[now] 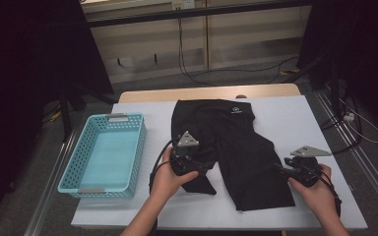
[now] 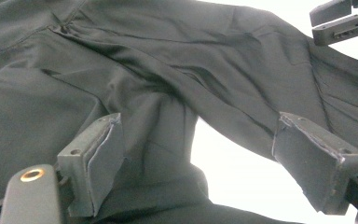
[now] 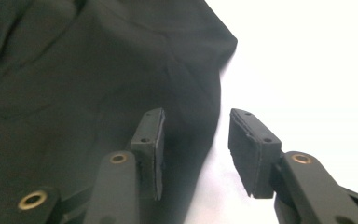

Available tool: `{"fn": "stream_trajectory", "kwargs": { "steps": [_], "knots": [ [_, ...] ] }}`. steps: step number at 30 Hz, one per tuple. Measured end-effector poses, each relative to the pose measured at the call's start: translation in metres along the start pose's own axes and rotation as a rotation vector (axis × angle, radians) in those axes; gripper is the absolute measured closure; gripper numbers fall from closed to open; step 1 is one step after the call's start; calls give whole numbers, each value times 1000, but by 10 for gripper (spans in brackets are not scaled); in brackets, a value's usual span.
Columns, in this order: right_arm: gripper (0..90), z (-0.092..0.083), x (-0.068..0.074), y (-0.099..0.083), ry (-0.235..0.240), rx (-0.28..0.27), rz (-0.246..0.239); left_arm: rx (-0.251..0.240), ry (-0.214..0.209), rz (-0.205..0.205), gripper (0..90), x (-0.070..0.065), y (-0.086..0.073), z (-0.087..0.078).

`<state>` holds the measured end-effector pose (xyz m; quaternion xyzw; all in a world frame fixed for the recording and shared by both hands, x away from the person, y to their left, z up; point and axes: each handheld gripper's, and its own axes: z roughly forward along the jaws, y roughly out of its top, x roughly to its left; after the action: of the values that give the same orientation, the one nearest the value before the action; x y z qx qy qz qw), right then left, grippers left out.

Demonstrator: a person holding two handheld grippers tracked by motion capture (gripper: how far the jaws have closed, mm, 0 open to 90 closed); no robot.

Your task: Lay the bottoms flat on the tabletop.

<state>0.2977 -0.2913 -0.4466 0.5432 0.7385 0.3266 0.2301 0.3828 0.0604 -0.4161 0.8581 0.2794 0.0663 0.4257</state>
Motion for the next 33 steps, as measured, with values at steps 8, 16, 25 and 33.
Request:
{"fn": "stream_trajectory", "kwargs": {
  "steps": [8,16,25,33],
  "knots": [
    [870,4,2,-7,79,42,2,-8,-15,1,175,-8,3,9],
    [891,0,11,-11,154,41,-11,23,-19,18,224,-19,5,30],
    [886,-1,13,-12,148,28,-4,102,12,26,546,-26,-4,60],
    [890,-2,10,-9,143,21,-9,119,-60,-35,882,-23,-1,59]
  ]
}}
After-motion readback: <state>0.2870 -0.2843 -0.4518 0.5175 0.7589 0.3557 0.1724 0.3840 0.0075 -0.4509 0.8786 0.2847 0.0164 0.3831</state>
